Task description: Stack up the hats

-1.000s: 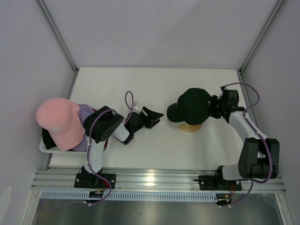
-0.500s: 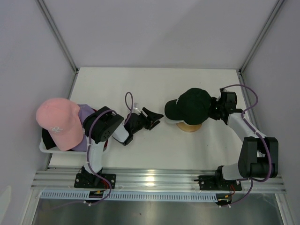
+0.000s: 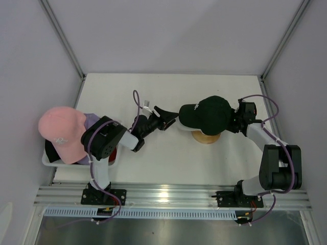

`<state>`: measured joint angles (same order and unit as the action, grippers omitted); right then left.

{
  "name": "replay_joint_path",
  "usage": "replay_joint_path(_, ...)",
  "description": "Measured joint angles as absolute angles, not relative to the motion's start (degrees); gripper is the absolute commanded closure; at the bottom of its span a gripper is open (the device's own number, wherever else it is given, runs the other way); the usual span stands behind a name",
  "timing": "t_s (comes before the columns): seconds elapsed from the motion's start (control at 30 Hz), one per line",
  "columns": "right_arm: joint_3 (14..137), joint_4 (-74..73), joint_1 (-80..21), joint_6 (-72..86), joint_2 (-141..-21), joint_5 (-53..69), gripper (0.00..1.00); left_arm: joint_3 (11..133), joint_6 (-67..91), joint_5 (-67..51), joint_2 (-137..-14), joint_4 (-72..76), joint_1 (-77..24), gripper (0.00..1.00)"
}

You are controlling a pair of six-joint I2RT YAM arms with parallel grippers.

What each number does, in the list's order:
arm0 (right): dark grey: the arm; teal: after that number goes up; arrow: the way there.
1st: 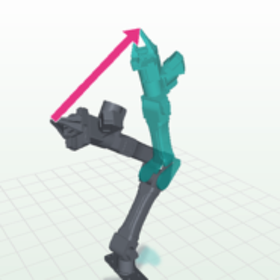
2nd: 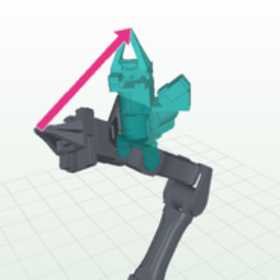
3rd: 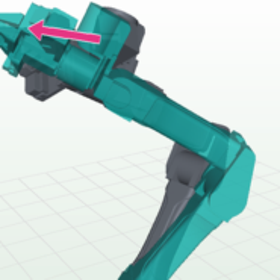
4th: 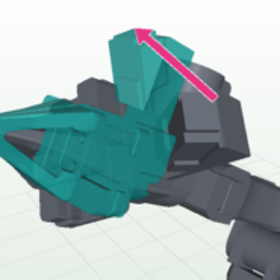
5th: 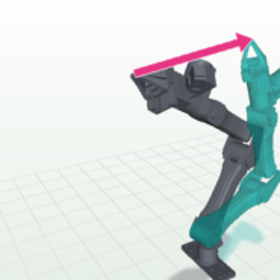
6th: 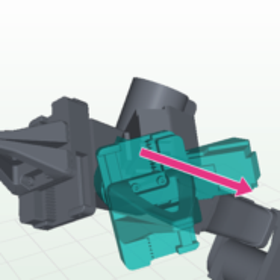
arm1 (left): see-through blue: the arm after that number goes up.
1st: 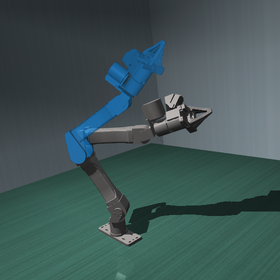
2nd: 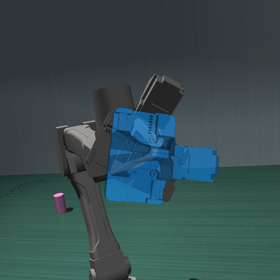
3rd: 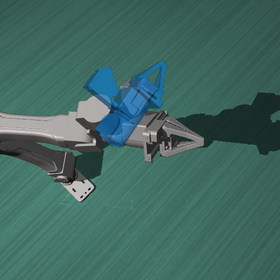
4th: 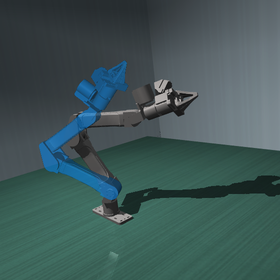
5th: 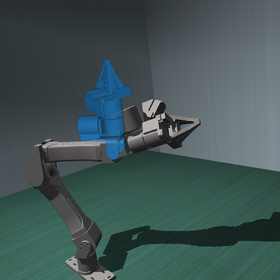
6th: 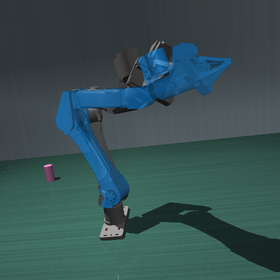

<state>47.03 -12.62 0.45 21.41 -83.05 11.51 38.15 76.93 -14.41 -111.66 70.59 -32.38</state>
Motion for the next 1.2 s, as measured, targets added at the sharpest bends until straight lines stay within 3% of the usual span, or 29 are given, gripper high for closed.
replay_joint_path(0.63, 46.72, -12.58, 0.43, 21.39, -83.79, 10.98, 0.65, 37.95, 70.74, -12.08, -105.93, 70.63, -33.91, 0.29)
replay_joint_path(0.87, 46.72, -12.58, 0.43, 21.37, -83.79, 10.79, 0.65, 38.50, 70.57, -15.62, -104.86, 71.31, -28.82, 0.30)
replay_joint_path(1.2, 46.72, -12.62, 0.43, 21.39, -83.79, 10.79, 0.65, 43.42, 70.65, -19.25, -105.43, 71.48, -29.85, 0.30)
